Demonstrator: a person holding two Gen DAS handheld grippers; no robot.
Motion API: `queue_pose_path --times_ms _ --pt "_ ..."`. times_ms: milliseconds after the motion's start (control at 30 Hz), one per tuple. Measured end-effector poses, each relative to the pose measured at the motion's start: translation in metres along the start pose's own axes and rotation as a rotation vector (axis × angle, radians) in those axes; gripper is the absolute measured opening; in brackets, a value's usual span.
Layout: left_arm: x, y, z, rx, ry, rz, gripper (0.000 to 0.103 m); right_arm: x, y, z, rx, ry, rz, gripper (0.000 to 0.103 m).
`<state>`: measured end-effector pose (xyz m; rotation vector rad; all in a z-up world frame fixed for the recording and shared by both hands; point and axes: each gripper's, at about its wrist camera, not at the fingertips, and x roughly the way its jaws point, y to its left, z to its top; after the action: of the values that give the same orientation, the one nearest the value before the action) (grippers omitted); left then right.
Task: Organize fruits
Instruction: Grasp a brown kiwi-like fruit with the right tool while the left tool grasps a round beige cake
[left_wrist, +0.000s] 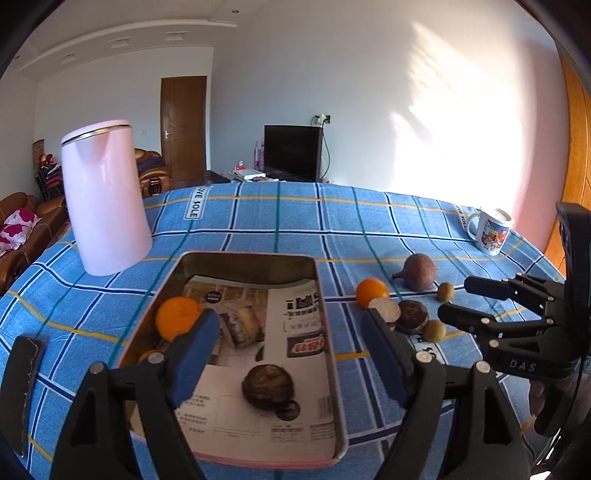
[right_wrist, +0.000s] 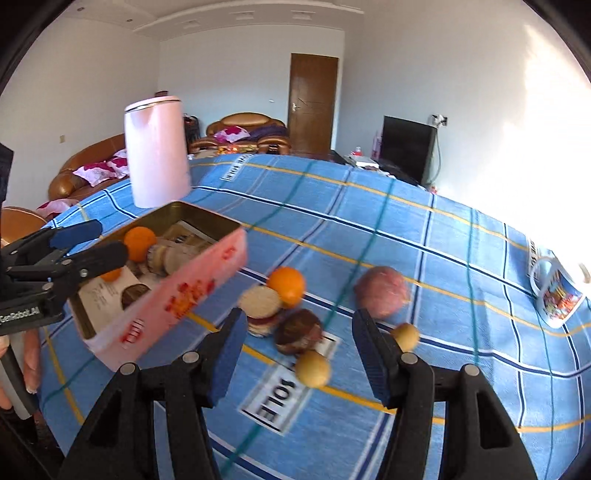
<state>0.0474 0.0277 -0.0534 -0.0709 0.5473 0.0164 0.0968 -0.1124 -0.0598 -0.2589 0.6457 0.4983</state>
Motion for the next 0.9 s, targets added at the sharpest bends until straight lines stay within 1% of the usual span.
queue_pose_path --times_ms 33,133,200,300,333,367,433,467,533,567,633,700,733,800,900 --pt "0.003 -0.007 0.0 0.015 0.001 -0.002 0.081 0.002 -0.007 -0.002 0.008 0.015 -0.01 0.061" --pt "0.013 -0.017 0.002 0.054 0.012 0.021 0.081 0.009 -0.014 -0.005 0.012 0.047 0.007 0.061" --pt "0.017 -0.012 0.005 0.055 0.01 0.042 0.081 0.013 -0.013 -0.007 0.014 0.073 0.032 0.06" --pt "0.028 0.003 0.008 0.047 0.02 0.103 0.082 0.024 -0.011 -0.009 0.006 0.116 0.054 0.057" --pt "0.033 0.011 0.008 0.031 0.031 0.116 0.082 0.028 -0.01 -0.009 0.001 0.132 0.054 0.054" --pt "0.037 0.019 0.01 0.009 0.046 0.11 0.082 0.031 -0.008 -0.011 -0.005 0.142 0.054 0.049" --pt "0.042 0.032 0.012 -0.031 0.055 0.101 0.082 0.037 -0.008 -0.014 -0.008 0.167 0.056 0.045" --pt "0.045 0.035 0.014 -0.032 0.057 0.111 0.082 0.039 -0.008 -0.014 -0.005 0.177 0.059 0.042" --pt "0.051 0.04 0.015 -0.028 0.078 0.145 0.083 0.039 -0.009 -0.014 -0.001 0.177 0.064 0.04" --pt "0.053 0.043 0.016 -0.036 0.083 0.143 0.083 0.039 -0.009 -0.014 -0.003 0.179 0.06 0.039" --pt "0.057 0.051 0.018 -0.053 0.089 0.149 0.085 0.042 -0.008 -0.016 -0.011 0.2 0.064 0.031" --pt "0.057 0.056 0.019 -0.061 0.086 0.154 0.085 0.043 -0.008 -0.017 -0.012 0.207 0.067 0.03" --pt "0.058 0.055 0.019 -0.054 0.084 0.163 0.085 0.042 -0.008 -0.017 -0.013 0.208 0.067 0.027" --pt "0.054 0.053 0.019 -0.05 0.074 0.173 0.085 0.039 -0.01 -0.018 -0.01 0.207 0.057 0.027" --pt "0.033 0.032 0.024 -0.029 0.023 0.132 0.085 0.033 -0.018 -0.019 0.011 0.189 0.037 0.027"
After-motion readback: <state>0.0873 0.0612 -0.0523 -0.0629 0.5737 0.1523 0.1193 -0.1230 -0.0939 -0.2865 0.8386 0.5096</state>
